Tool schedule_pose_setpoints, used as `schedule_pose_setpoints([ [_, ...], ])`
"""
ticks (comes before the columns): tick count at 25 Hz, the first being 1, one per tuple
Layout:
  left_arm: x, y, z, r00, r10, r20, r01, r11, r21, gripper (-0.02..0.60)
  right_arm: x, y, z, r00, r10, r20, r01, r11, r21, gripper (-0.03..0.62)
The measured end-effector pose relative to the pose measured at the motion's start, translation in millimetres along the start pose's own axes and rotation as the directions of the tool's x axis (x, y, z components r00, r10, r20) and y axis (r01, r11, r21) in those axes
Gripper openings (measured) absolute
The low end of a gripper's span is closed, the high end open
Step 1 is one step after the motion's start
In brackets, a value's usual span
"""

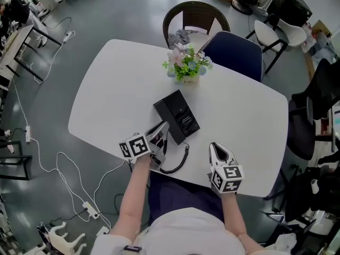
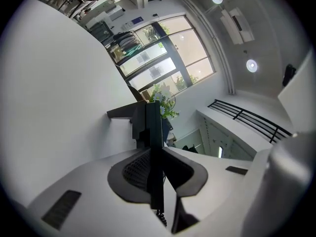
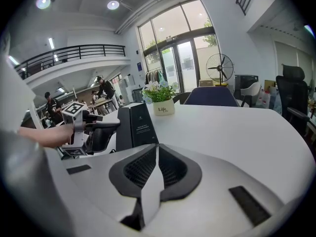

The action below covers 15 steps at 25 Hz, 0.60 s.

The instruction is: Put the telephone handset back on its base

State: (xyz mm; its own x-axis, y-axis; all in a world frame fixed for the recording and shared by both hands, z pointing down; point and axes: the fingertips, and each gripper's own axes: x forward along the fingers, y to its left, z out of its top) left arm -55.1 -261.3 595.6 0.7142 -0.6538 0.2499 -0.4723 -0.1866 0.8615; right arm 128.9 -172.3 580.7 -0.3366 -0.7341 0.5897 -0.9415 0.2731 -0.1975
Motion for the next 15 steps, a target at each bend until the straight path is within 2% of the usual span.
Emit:
schedule_pose_setpoints([
  [7,-7.1,-2.1,2.2,0.988,-0.125,0.093,0.127,0.992,-0.026,0.072,1.6,4.0,-1.4,1.000,-0.002,-0.007,0.002,1.000,-0.008,0.040],
  [15,2.1,1.4,0.9,0.988,-0.154,0.017,0.154,0.988,0.005,0.072,3.3,4.6,0.1,1.000,0.004,-0.015,-0.004,1.000,-0.008,0.040],
])
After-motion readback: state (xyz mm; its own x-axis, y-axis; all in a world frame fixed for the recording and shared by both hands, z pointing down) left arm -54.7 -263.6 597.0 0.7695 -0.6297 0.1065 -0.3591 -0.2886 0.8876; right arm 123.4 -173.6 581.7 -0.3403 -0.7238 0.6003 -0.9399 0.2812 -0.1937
